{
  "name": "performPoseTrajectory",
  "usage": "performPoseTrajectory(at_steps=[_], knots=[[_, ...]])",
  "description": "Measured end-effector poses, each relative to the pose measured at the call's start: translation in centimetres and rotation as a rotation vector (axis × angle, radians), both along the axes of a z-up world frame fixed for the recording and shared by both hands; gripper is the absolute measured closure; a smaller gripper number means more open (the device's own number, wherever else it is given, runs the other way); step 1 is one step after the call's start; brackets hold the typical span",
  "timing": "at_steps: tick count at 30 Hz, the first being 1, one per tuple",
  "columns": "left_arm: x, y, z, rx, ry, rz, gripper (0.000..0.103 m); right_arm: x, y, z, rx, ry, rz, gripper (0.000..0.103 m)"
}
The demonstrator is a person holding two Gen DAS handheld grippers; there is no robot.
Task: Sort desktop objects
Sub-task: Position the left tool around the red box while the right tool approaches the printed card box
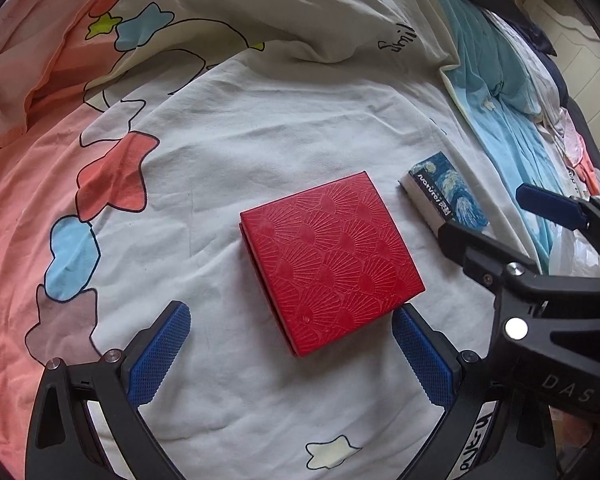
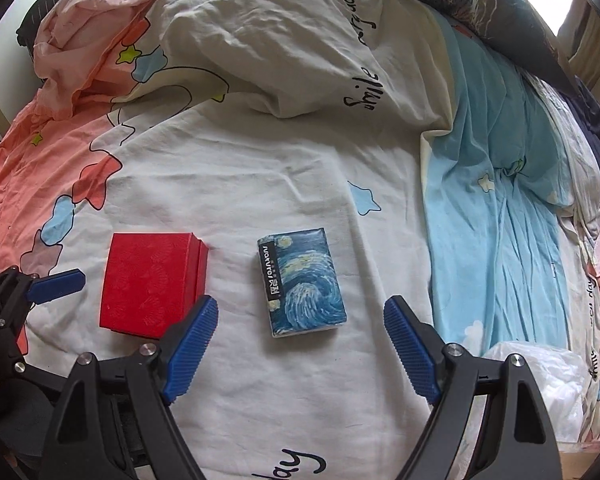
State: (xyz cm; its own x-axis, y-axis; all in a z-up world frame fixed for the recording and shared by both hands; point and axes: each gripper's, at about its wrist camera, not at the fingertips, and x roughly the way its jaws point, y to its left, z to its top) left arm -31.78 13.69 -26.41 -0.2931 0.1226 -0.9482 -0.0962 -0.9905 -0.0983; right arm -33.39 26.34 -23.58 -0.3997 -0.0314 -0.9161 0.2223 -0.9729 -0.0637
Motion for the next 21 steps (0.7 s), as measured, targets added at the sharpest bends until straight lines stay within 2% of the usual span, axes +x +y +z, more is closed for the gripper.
performPoseTrajectory(at_steps=[4, 7, 16, 21], knots=[[-0.3, 0.0, -0.5, 0.001, -0.001, 0.034, 0.000, -0.8, -0.2, -1.2, 0.004, -0.007, 0.035, 0.020], [-0.1, 0.3, -0.1, -0.026, 0.035, 0.048, 0.000, -1.2, 0.1, -1.7, 0.016, -0.004, 0.030, 0.020], [-0.4, 0.6, -0.2, 0.000, 0.051, 0.129, 0.000, -1.6, 2.9, -1.4, -0.061, -0.003, 0.003, 0.020], [-0.3, -0.1, -0.7, -0.022, 0.055, 0.163, 0.000, -1.8, 2.7, -1.7, -0.025, -0.001, 0.025, 0.020]])
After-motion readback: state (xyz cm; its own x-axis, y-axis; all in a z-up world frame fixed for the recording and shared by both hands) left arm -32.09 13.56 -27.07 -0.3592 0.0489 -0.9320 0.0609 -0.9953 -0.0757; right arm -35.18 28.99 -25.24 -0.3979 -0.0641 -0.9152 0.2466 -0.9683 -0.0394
